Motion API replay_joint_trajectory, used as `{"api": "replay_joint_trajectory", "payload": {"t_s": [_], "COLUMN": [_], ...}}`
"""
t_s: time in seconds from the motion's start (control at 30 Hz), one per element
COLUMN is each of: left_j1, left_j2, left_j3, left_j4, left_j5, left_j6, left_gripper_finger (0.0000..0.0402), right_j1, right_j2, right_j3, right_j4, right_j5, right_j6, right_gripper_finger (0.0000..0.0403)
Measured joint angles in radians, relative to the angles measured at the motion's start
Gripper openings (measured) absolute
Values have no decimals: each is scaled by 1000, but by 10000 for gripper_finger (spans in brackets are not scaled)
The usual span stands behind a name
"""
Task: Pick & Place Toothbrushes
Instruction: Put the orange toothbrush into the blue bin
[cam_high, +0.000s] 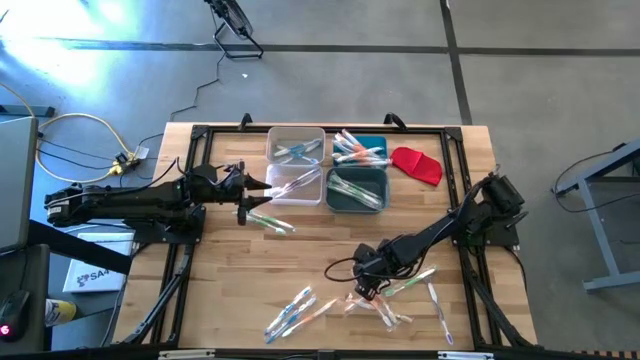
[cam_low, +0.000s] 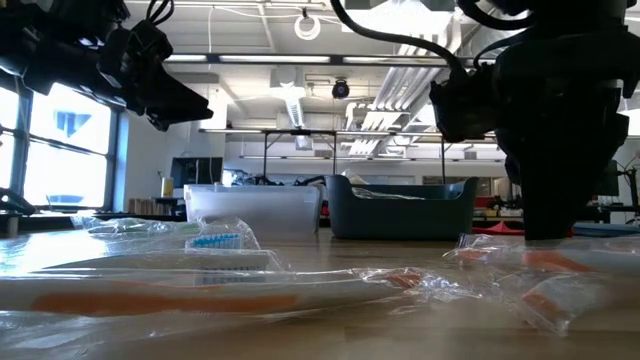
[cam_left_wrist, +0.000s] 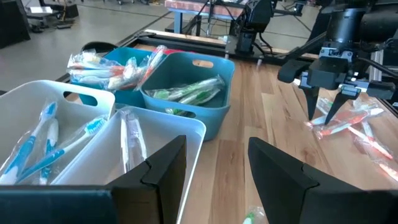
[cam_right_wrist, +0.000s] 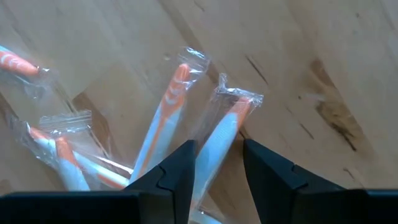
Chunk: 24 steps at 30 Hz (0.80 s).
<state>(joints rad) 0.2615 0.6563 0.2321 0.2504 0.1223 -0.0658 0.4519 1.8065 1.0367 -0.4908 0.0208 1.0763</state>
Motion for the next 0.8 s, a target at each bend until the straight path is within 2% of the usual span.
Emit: {"api": "replay_joint_trajectory", "payload": {"t_s": [0.3, 0.63, 0.8], "left_j1": [0, 0, 0], "left_j2": [0, 0, 0], "left_j3": [0, 0, 0], "left_j4": [0, 0, 0], "left_j5": [0, 0, 0], "left_j6": [0, 0, 0], "left_gripper_finger": [171, 171, 171], "right_j1": [2, 2, 1], "right_j2": [0, 0, 0], "right_j3": [0, 0, 0], "right_j4": [1, 2, 4], "right_j5": [0, 1, -16], "right_j6": [-2, -7, -8], "right_gripper_finger": [123, 35, 12]}}
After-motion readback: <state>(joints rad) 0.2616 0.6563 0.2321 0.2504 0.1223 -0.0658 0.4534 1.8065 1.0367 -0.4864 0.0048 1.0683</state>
